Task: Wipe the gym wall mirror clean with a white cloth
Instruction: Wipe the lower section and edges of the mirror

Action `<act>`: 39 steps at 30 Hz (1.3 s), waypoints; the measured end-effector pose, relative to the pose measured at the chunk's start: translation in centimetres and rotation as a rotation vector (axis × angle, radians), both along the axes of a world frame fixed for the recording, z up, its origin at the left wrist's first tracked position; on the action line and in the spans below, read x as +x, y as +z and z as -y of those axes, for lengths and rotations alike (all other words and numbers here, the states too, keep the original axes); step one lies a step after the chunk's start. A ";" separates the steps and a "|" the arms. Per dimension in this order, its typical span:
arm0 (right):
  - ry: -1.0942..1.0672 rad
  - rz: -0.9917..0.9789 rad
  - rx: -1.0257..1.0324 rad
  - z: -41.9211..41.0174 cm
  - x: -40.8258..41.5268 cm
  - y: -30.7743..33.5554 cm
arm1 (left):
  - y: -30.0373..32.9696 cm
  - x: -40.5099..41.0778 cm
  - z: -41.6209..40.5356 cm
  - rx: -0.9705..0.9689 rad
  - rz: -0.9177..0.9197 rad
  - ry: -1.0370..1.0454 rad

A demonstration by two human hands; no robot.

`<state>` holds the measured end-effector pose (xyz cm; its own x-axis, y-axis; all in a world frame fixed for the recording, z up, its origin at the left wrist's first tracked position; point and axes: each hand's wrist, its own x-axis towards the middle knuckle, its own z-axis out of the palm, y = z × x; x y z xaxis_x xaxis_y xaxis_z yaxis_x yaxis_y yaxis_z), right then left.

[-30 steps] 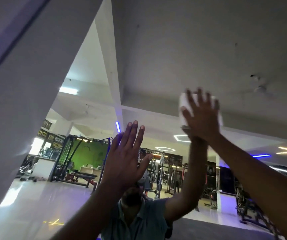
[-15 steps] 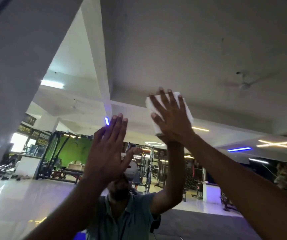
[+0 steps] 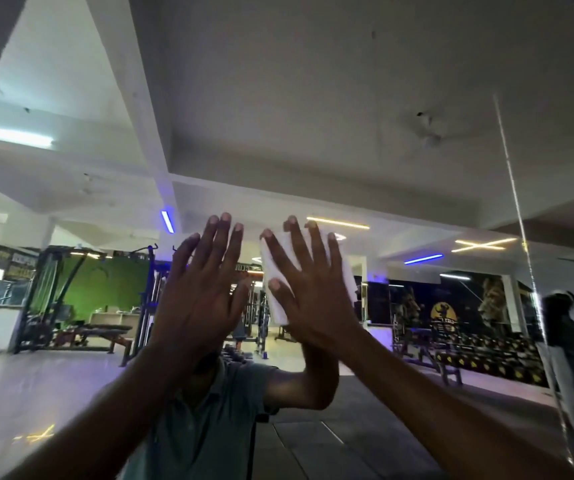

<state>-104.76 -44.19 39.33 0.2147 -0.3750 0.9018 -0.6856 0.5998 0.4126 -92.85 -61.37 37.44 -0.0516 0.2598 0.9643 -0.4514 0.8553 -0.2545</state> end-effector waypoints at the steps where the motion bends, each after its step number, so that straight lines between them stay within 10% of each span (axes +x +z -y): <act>1: -0.006 -0.037 0.031 -1.2 -1.0 -0.2 | -0.1 0.0 0.2 -0.004 -0.008 0.002; 10: -0.133 0.577 -0.765 -9.1 -9.1 0.1 | -0.5 -0.5 -0.3 -0.003 -0.035 -0.005; 18: 0.010 0.044 -0.097 0.5 0.5 -2.3 | -0.3 0.3 0.1 -0.041 -0.016 -0.002; 27: -0.133 0.569 -0.737 -10.8 -10.0 -1.2 | -0.4 0.1 -0.3 -0.007 -0.014 -0.022; 35: -0.031 0.090 -0.007 -0.2 1.0 -9.5 | -0.3 0.5 -0.5 0.004 0.022 -0.027; 39: -0.177 0.217 -0.234 -6.3 -5.8 -8.3 | -1.4 2.5 -0.4 0.048 0.081 -0.041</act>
